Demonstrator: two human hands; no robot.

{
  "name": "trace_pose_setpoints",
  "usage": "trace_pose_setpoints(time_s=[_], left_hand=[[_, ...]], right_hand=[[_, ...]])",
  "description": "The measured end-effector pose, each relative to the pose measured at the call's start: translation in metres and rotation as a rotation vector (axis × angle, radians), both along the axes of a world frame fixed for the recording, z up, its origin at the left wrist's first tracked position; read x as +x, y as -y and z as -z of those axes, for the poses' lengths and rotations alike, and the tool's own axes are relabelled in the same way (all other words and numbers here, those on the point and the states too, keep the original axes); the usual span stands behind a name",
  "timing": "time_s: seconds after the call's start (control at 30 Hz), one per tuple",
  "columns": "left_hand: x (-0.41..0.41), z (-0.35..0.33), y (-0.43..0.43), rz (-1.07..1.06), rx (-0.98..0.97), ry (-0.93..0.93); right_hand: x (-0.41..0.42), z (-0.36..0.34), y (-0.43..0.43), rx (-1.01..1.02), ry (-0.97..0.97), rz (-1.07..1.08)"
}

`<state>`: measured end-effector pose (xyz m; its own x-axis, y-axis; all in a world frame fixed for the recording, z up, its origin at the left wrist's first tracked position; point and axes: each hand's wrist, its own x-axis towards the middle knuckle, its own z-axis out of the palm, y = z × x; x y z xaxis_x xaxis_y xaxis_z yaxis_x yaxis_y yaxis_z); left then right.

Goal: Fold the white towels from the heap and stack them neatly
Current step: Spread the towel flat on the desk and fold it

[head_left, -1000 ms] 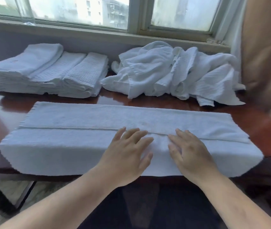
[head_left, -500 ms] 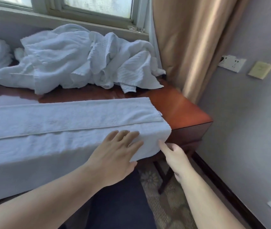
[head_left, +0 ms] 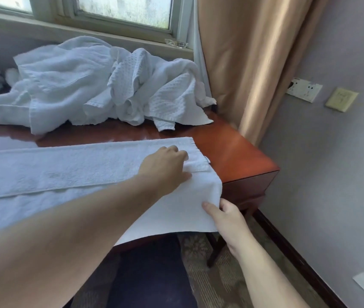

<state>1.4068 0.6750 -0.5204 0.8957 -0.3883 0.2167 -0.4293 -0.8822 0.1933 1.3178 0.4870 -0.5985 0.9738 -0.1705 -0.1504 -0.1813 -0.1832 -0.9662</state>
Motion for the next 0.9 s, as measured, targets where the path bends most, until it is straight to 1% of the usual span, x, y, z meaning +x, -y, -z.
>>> trace_pose_setpoints(time_s=[0.07, 0.17, 0.27, 0.33, 0.4, 0.47, 0.57, 0.63, 0.7, 0.8, 0.83, 0.9], left_hand=[[0.010, -0.004, 0.006, 0.024, 0.080, 0.024], [0.016, -0.007, 0.013, 0.079, 0.218, 0.134], [0.016, -0.011, 0.018, 0.053, 0.218, 0.234], [0.017, -0.011, 0.020, 0.024, 0.162, 0.261], [0.017, -0.010, 0.021, 0.050, 0.114, 0.182], [0.016, -0.009, 0.022, 0.105, 0.149, 0.113], [0.013, -0.010, 0.031, 0.085, 0.210, 0.128], [0.010, -0.009, 0.036, 0.061, 0.214, 0.139], [0.008, -0.010, 0.032, 0.056, 0.146, 0.076], [0.002, -0.015, 0.010, 0.129, 0.019, -0.090], [-0.004, -0.017, 0.000, 0.160, -0.027, -0.129], [-0.021, -0.021, -0.022, 0.233, -0.141, -0.135]], right_hand=[[-0.001, -0.002, 0.003, -0.017, -0.003, -0.002], [-0.001, -0.003, 0.004, -0.018, -0.008, -0.009], [-0.001, -0.005, 0.001, 0.004, -0.007, -0.014], [-0.001, -0.006, -0.002, 0.014, -0.004, -0.016], [-0.001, -0.008, -0.004, 0.009, 0.002, -0.013], [-0.001, -0.009, -0.005, 0.001, 0.005, -0.009], [-0.004, -0.012, -0.005, -0.011, 0.004, 0.005], [-0.007, -0.016, -0.005, -0.014, 0.029, 0.016], [-0.009, -0.020, -0.004, -0.034, 0.084, 0.088], [-0.009, -0.030, -0.002, -0.060, 0.201, 0.235], [-0.009, -0.036, -0.002, -0.062, 0.250, 0.229], [-0.006, -0.050, -0.003, -0.011, 0.309, 0.142]])
